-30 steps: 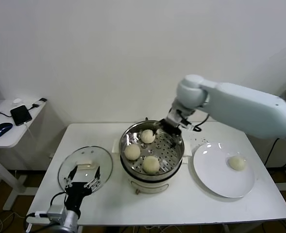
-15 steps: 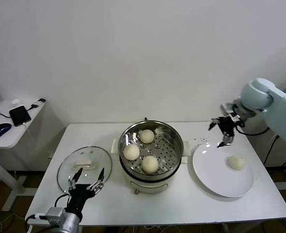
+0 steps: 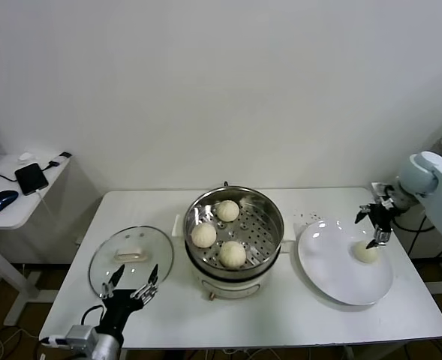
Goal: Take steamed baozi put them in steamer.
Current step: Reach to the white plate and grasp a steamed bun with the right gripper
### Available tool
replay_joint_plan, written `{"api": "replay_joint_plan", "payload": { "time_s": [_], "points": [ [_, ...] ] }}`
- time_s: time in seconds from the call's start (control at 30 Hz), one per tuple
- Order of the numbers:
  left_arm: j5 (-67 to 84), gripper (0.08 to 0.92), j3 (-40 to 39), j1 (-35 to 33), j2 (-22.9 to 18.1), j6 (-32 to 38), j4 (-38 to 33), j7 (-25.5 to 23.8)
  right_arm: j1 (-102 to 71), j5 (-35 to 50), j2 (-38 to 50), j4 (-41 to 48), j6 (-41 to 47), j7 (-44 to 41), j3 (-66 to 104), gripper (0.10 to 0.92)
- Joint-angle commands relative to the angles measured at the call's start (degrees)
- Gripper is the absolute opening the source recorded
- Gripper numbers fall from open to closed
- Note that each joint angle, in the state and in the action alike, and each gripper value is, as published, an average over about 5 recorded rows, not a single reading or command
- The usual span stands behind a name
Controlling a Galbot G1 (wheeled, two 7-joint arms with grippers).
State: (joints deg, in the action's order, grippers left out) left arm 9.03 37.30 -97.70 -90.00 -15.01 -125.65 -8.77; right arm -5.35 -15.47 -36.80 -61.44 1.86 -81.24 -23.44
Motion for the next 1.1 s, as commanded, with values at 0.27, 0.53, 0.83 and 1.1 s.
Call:
{"api": "replay_joint_plan", "payload": {
  "time_s": [0.27, 0.53, 0.83, 1.1],
  "points": [
    [0.88, 0.823, 0.56, 0.43, 0.27, 0.07, 1.61, -0.29, -4.44, -9.74, -8.25, 16.41, -11.82, 5.33, 6.02, 0.823],
    [0.84, 0.823, 0.61, 0.99, 0.23, 0.08, 2.79, -0.28, -4.33, -12.55, -9.69, 18.34, -11.97, 5.97, 6.49, 0.823],
    [0.83, 0.823, 0.67, 1.59, 0.20, -0.14, 3.28, -0.32, -4.17, -15.89, -10.38, 19.24, -12.17, 5.49, 7.23, 0.823],
    [0.77, 0.823, 0.69, 2.02, 0.16, -0.20, 3.77, -0.29, -4.41, -17.41, -11.07, 19.66, -12.17, 6.09, 7.66, 0.823]
  ]
}}
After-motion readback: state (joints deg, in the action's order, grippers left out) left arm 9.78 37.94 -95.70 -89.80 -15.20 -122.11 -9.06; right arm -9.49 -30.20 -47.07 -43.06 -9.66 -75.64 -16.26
